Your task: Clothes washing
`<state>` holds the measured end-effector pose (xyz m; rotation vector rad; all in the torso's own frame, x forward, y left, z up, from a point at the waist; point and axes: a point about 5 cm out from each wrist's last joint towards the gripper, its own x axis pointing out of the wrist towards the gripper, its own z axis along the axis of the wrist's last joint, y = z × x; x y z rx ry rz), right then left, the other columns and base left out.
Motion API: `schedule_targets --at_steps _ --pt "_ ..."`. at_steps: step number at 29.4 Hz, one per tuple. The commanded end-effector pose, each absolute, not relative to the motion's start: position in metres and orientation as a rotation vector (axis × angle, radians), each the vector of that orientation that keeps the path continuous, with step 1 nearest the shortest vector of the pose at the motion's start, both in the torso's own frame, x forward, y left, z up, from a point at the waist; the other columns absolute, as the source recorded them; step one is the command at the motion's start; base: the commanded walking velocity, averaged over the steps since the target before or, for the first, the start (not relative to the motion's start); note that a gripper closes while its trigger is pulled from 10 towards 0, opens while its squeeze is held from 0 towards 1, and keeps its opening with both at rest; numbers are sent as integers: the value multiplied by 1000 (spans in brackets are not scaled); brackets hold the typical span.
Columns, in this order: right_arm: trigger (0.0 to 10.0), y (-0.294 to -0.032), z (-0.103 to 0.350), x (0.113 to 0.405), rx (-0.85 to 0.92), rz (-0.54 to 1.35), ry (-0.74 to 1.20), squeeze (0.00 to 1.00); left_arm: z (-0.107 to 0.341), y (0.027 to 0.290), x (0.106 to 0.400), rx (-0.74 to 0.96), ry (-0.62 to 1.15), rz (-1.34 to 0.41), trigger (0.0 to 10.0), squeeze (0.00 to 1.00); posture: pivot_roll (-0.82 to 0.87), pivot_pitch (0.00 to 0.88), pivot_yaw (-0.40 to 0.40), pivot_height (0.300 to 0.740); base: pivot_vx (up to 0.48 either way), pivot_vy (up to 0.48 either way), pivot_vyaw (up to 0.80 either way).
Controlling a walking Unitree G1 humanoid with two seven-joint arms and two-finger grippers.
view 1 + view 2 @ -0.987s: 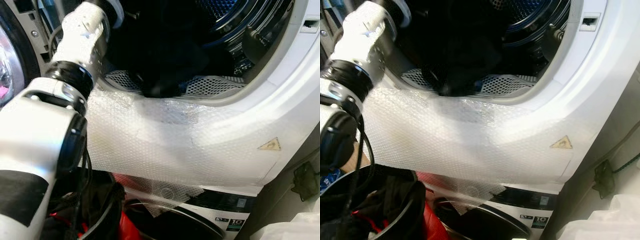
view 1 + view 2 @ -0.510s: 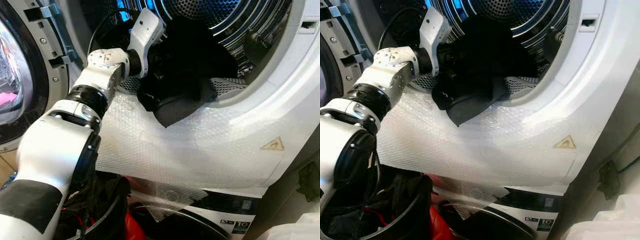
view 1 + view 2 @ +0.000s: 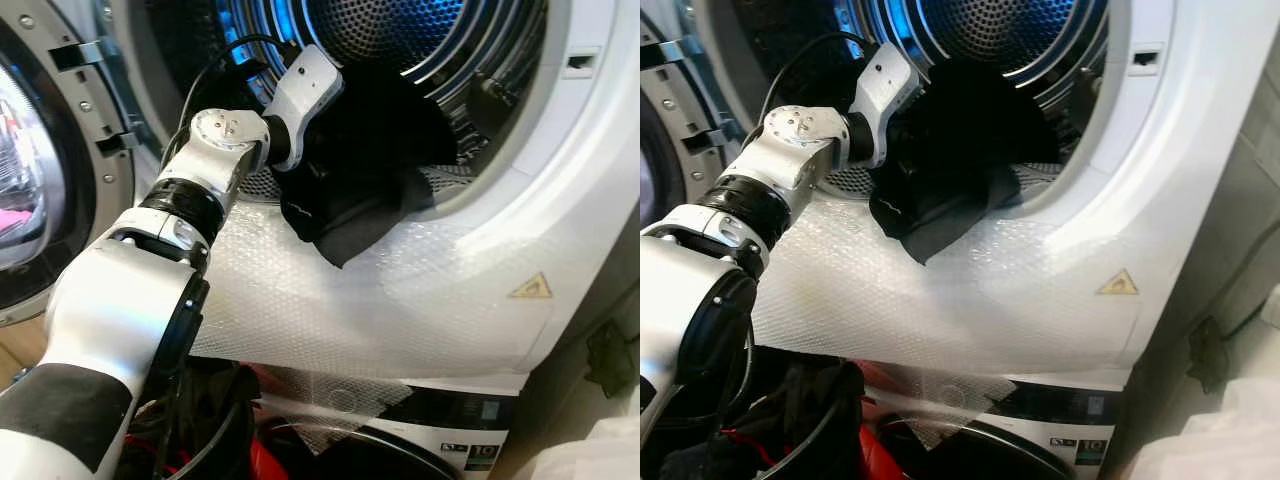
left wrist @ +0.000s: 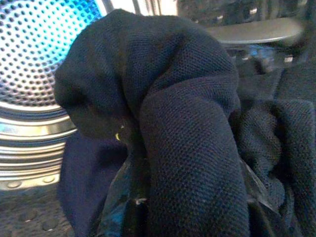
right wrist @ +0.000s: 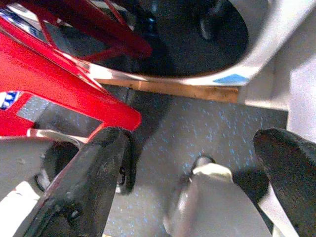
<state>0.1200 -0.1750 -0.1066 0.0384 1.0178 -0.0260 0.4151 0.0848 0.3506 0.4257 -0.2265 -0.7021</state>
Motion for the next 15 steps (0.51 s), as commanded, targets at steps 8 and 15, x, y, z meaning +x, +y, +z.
schedule_targets --at_steps 8,15 --pt "10000 -182 -107 112 61 -83 993 0 423 131 411 270 -485 -179 10000 0 -225 0 199 740 0 0 0" --pt "10000 -179 -108 106 68 -90 994 0 396 106 415 345 -439 -332 10000 0 -214 30 189 740 0 0 0"
